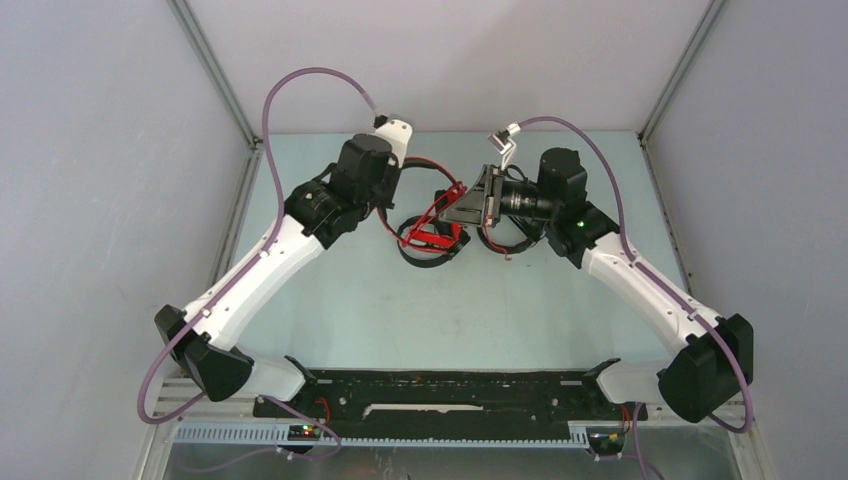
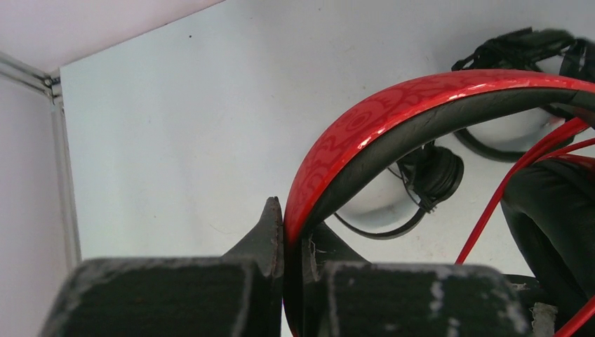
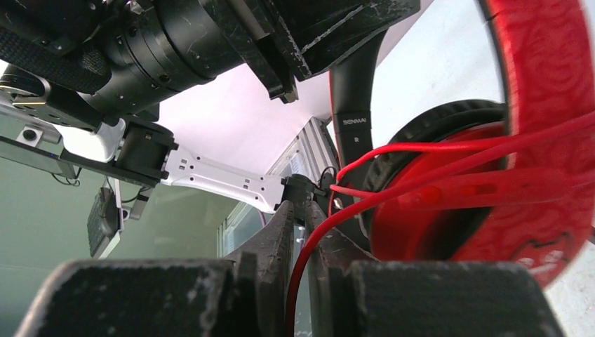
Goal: Wrap the headphones
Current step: Wrap the headphones cable around the headphones.
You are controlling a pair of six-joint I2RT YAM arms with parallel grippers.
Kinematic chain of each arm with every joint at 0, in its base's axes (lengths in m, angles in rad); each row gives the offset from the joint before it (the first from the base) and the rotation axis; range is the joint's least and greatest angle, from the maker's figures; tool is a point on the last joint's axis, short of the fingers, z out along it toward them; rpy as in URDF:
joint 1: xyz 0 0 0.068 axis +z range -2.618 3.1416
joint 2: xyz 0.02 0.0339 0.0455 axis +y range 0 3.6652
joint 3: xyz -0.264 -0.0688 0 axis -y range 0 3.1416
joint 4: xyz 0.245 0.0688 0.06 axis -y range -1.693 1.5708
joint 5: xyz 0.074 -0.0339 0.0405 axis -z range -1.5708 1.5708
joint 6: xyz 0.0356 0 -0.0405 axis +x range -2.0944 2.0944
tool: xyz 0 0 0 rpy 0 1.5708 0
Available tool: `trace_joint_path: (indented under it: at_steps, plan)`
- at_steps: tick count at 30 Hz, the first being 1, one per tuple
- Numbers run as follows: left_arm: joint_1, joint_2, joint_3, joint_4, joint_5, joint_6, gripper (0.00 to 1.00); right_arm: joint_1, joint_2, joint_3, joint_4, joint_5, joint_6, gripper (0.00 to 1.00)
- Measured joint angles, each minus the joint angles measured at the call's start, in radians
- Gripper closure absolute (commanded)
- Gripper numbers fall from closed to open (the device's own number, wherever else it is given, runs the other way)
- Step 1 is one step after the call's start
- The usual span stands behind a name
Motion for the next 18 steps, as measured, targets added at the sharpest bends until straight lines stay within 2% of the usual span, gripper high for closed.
trace_joint_path:
  at_steps: [9,18]
  plan:
    - [0.000,0.006,0.000,0.020,-0.069,-0.166,1.00,0.077,0.012,0.032,0.006,0.062,-0.021,0.80]
    - [0.000,0.011,0.000,0.035,-0.099,-0.297,1.00,0.141,0.012,0.035,-0.057,0.171,-0.127,0.79]
